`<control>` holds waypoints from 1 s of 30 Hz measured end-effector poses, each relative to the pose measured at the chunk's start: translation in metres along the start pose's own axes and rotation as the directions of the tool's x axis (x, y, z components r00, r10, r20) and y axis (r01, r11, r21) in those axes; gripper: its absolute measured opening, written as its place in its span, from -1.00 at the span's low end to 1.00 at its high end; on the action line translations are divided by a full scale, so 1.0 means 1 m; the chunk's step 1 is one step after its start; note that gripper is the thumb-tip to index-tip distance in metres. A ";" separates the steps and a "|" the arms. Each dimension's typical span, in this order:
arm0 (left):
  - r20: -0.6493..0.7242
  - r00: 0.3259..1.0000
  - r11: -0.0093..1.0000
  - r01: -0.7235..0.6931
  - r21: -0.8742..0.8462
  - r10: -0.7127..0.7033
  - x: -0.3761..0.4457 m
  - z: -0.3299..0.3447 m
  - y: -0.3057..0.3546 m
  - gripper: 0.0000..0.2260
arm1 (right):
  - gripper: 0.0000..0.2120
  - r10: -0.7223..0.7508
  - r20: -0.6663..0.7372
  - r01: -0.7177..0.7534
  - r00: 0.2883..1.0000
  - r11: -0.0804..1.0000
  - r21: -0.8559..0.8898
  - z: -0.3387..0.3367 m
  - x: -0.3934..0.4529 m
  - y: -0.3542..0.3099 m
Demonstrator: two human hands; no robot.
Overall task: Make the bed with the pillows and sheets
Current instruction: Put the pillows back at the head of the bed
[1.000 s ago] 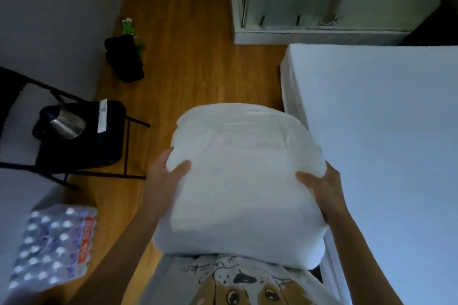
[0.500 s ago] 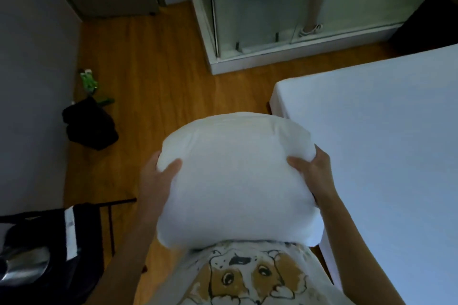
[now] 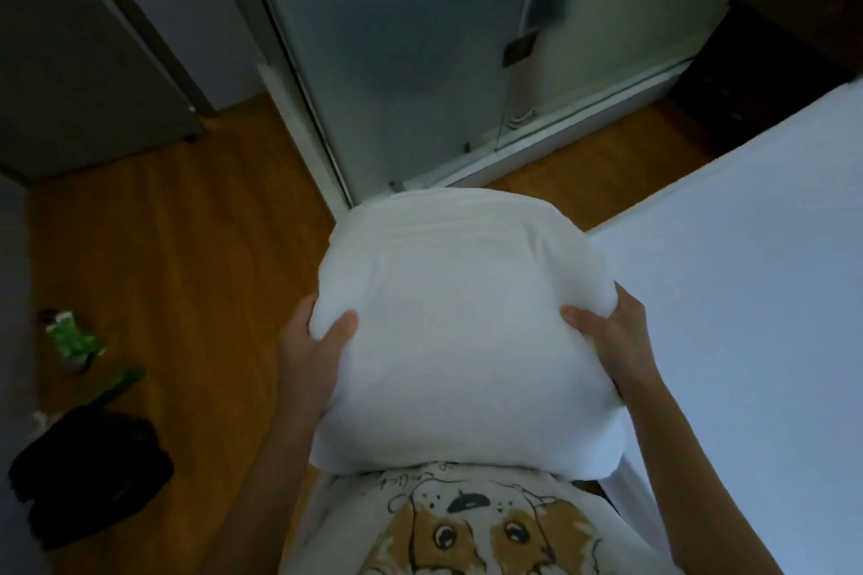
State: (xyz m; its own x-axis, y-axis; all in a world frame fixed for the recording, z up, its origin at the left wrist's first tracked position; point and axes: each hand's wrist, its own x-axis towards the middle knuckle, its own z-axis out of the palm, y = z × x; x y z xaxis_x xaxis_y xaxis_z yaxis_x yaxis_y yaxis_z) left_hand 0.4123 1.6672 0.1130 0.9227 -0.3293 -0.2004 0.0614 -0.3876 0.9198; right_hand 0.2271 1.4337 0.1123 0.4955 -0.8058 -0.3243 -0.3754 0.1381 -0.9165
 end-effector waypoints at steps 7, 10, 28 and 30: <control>0.415 0.905 0.978 -0.162 0.135 0.093 0.230 0.064 0.106 -0.56 | -0.67 0.133 -0.368 -0.066 0.920 0.980 0.187 0.036 0.095 -0.058; 0.542 0.835 0.973 -0.191 0.126 0.094 0.286 0.104 0.140 -0.65 | -0.69 0.186 -0.481 -0.073 0.857 0.967 0.245 0.038 0.125 -0.072; 0.761 0.639 0.945 -0.304 0.117 0.111 0.508 0.490 0.313 -0.75 | -0.67 0.340 -0.689 -0.062 0.640 0.917 0.395 -0.110 0.450 -0.126; 0.772 0.626 0.948 -0.299 0.106 0.111 0.513 0.532 0.332 -0.73 | -0.69 0.354 -0.706 -0.051 0.614 0.910 0.412 -0.138 0.475 -0.131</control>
State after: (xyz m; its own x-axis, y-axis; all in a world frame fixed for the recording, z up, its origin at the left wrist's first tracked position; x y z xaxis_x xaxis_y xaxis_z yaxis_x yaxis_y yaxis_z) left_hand 0.7037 0.9114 0.1356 0.2912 -0.9135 -0.2839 -0.2577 -0.3607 0.8963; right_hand 0.4035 0.9531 0.1110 -0.3817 -0.8521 -0.3582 -0.0444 0.4039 -0.9137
